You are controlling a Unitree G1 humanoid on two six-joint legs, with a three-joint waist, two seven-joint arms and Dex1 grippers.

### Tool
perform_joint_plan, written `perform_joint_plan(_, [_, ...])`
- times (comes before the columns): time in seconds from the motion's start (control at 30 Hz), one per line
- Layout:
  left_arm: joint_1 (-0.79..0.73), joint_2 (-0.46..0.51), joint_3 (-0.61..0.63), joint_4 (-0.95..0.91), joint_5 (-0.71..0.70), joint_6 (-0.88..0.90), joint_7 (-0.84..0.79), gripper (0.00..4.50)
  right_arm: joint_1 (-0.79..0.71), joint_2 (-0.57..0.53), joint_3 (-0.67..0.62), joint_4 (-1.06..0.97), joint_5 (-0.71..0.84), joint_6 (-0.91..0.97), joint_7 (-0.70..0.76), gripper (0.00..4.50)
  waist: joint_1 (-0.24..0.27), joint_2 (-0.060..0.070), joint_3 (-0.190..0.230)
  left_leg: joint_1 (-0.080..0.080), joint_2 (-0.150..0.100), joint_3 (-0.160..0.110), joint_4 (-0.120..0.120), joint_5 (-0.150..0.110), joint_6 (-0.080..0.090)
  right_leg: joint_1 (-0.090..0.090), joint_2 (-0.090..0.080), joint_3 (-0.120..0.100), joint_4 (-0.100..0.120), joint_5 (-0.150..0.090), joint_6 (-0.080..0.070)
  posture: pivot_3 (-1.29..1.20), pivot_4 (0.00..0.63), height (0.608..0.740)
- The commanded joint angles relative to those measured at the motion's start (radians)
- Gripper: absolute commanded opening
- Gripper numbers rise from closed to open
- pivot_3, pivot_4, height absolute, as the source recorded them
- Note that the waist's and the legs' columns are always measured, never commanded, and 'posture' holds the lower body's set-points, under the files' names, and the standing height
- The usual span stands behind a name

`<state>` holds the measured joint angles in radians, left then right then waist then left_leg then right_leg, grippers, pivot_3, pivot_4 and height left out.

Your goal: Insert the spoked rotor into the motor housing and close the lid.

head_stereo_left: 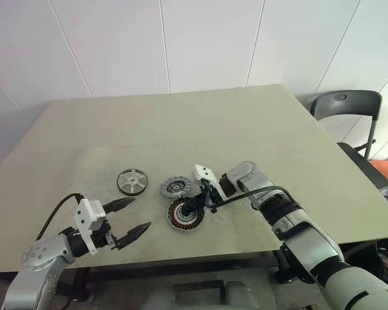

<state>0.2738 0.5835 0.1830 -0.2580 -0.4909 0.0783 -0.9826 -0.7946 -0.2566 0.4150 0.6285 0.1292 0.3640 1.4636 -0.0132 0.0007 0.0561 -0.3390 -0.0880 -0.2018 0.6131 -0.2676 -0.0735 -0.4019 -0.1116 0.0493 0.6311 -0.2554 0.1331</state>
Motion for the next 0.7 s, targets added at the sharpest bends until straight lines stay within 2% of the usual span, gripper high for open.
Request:
perform_joint_plan(0.03, [-0.012, 0.009, 0.018, -0.022, -0.004, 0.006, 0.017, 4.50, -0.039, 0.009, -0.071, -0.080, 0.066, 0.065, -0.001, 0.03, 0.000, 0.000, 0.000, 0.000, 0.000, 0.000, -0.001, 0.000, 0.000, -0.001, 0.000, 0.000, 0.000, 0.001, -0.001, 0.00, 0.000, 0.740])
perform_joint_plan(0.3, [-0.040, -0.038, 0.074, -0.031, -0.041, 0.114, 0.186, 4.50, -0.029, -0.054, -0.076, -0.188, 0.057, 0.067, -0.001, 0.03, 0.000, 0.000, 0.000, -0.001, 0.000, 0.000, -0.001, 0.000, 0.000, -0.002, 0.000, 0.000, 0.000, 0.001, 0.000, 0.00, 0.000, 0.740])
perform_joint_plan(0.4, [-0.057, -0.068, 0.116, -0.067, -0.101, 0.229, 0.306, 4.50, -0.029, -0.077, -0.079, -0.220, 0.064, 0.079, -0.003, 0.03, 0.001, 0.000, 0.000, -0.001, 0.000, 0.000, -0.001, 0.000, 0.000, -0.001, 0.000, 0.000, 0.000, -0.001, 0.004, 0.00, 0.000, 0.740])
perform_joint_plan(0.57, [-0.071, -0.071, 0.134, -0.131, -0.117, 0.398, 0.462, 4.50, -0.028, -0.107, -0.084, -0.272, 0.075, 0.113, -0.006, 0.03, -0.001, 0.000, 0.000, -0.001, 0.000, 0.001, -0.001, 0.000, 0.000, -0.001, 0.000, 0.001, 0.000, -0.001, 0.004, 0.00, 0.000, 0.740])
perform_joint_plan(0.63, [-0.082, -0.041, 0.159, -0.150, -0.227, 0.605, 0.529, 4.50, -0.028, -0.116, -0.089, -0.287, 0.079, 0.114, -0.013, 0.03, 0.000, -0.001, 0.000, -0.001, 0.000, 0.001, -0.001, 0.000, 0.000, -0.002, 0.000, 0.001, 0.000, -0.001, 0.004, 0.00, 0.000, 0.740])
perform_joint_plan(0.7, [-0.097, -0.008, 0.176, -0.181, -0.297, 0.772, 0.589, 4.50, -0.030, -0.129, -0.098, -0.311, 0.086, 0.117, -0.009, 0.41, -0.001, -0.001, 0.000, -0.001, 0.000, 0.001, -0.001, 0.000, 0.000, -0.002, 0.000, 0.001, 0.000, -0.001, 0.004, 0.00, 0.000, 0.740])
